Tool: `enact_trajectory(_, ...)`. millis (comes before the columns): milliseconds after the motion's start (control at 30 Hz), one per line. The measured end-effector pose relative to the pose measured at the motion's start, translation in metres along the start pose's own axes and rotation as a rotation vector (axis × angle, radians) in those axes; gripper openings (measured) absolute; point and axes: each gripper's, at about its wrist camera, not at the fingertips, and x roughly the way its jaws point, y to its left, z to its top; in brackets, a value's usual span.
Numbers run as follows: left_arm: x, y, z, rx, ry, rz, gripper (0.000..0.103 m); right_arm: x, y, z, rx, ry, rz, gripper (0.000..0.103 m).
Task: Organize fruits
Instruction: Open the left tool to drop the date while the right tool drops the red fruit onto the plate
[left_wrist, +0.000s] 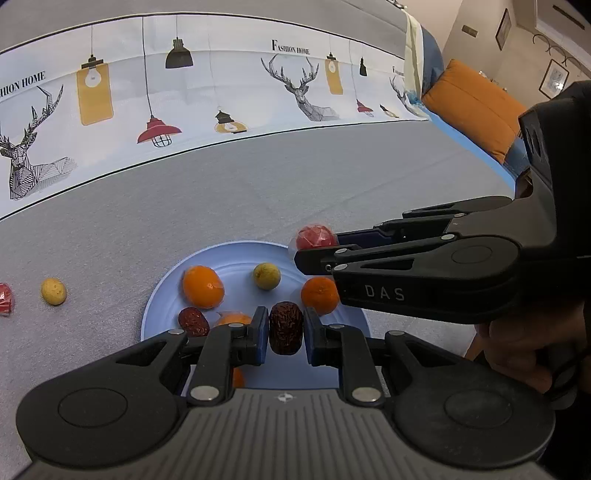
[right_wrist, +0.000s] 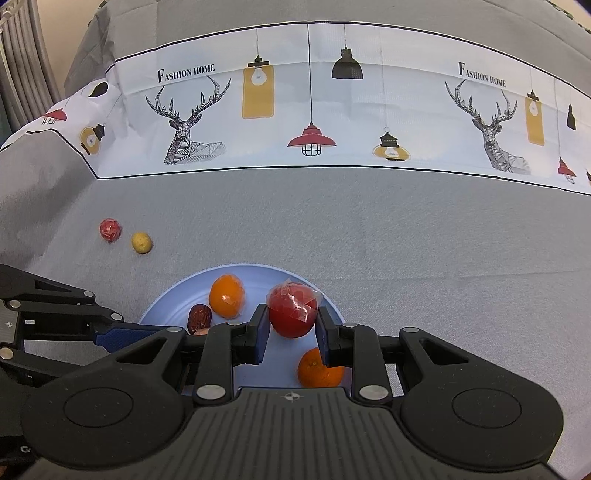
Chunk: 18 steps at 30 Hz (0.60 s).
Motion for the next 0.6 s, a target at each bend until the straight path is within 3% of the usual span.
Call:
enact_trajectory(400, 0.0016, -0.0028, -0.0008, 0.005, 0.008, -0.005, 0.022, 0.001, -0.0001, -0.0006, -0.001, 0.006, 0.007, 0.029)
enact_trajectory(500, 0.0051, -0.0007, -0.0012, -0.005, 0.025, 0.005, 0.031, 0.0022, 0.0001, -0.0003, 0.001, 0.01, -0.01, 0.038)
enact_trajectory(600, 0.0048, 0.0011, -0.0004, -0.01, 0.022, 0.01, 0.031, 0.0015, -0.0008, 0.0, 0.01, 0.007, -0.011, 0.04)
